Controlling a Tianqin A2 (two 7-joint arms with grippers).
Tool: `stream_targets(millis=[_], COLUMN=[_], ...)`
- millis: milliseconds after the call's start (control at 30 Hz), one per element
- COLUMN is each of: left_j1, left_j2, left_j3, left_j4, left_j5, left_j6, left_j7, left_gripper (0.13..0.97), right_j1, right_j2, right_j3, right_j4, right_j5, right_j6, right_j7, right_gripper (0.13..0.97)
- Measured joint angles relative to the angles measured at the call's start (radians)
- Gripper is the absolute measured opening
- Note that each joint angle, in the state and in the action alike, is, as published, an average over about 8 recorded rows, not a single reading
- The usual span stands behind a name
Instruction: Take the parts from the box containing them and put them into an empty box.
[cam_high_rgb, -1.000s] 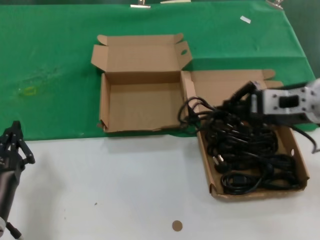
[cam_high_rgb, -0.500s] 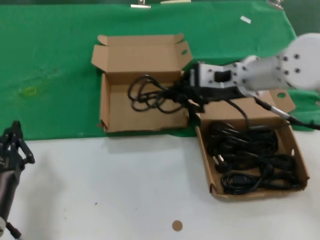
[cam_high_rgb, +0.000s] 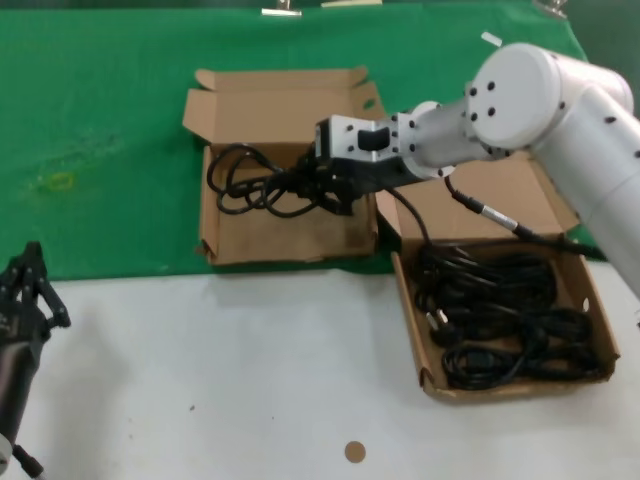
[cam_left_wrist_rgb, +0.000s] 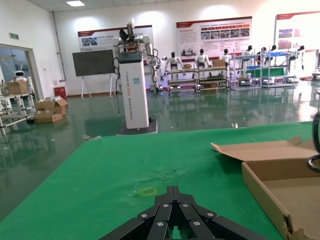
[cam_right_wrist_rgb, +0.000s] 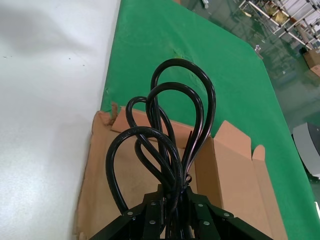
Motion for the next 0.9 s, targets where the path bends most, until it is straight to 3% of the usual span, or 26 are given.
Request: stream_targets(millis=[567,900], left_j1=[0.0,0.0], left_j2=[0.0,0.0], left_j3=[0.0,0.0], left_j4=[0.0,0.0], left_j5=[0.0,0.0], left_j6=[0.0,0.0], left_j7=[0.0,0.0], left_gripper=[0.144,0.144], right_j1=[0.045,0.047], right_j2=[-0.06,-0.058], right_j3=[-0.013,-0.008], right_j4=[-0.167,-0.192], right_j5=[0.005,0.017], right_j6=[0.068,0.088], right_j7=[-0.061,-0.077], right_gripper=[0.25,0.351])
